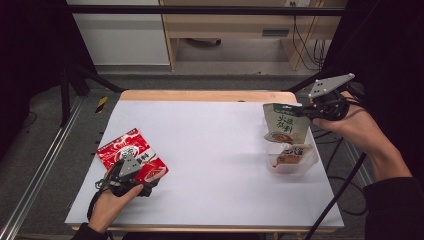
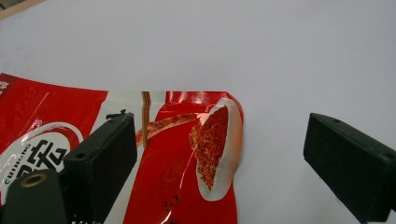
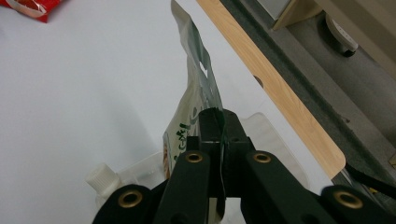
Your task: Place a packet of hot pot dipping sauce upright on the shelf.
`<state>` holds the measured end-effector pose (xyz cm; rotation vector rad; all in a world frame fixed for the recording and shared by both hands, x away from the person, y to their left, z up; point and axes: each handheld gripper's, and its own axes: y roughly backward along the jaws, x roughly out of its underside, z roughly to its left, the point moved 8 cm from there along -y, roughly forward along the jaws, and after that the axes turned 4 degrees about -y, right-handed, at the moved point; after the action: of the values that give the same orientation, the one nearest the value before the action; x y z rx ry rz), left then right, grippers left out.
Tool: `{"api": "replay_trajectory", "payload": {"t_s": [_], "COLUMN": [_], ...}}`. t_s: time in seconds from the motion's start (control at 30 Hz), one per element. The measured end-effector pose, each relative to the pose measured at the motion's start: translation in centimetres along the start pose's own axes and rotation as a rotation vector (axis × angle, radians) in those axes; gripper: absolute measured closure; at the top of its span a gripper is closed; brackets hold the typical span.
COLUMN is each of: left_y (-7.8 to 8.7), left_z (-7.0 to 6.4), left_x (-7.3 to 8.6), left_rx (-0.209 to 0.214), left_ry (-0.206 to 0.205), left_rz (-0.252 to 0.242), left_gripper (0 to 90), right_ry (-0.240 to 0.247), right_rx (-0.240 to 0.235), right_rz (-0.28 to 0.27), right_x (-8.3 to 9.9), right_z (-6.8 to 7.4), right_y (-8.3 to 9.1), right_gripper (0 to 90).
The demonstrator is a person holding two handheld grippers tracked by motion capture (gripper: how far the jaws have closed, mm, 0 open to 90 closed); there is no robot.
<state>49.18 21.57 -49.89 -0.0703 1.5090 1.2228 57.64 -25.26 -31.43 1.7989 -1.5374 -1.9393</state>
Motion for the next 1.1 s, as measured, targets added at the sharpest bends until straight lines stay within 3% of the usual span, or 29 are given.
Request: {"api": "replay_trajectory", "payload": {"t_s": [0.6, 0.8, 1.1], "left_y": [0.0, 0.0, -0.1], "left_z": [0.2, 0.1, 0.1], "left_x": [0.1, 0.1, 0.1], "left_rx": [-0.008, -0.004, -0.004], "left_ry": [0.003, 0.0, -0.002], "left_rz": [0.006, 0.005, 0.007], "left_gripper": [9.6, 9.7, 9.7], "right_ry": [-0.017, -0.019, -0.035], "right_rx": [-0.029, -0.032, -0.029], "right_rz": [0.011, 0.042, 0.038], "right_x": [1.5, 2.1, 2.8], "right_z": [0.5, 0.5, 0.1], "right_y": [-0.1, -0.6, -1.7], "right_gripper": [90.0, 90.0, 90.0]}}
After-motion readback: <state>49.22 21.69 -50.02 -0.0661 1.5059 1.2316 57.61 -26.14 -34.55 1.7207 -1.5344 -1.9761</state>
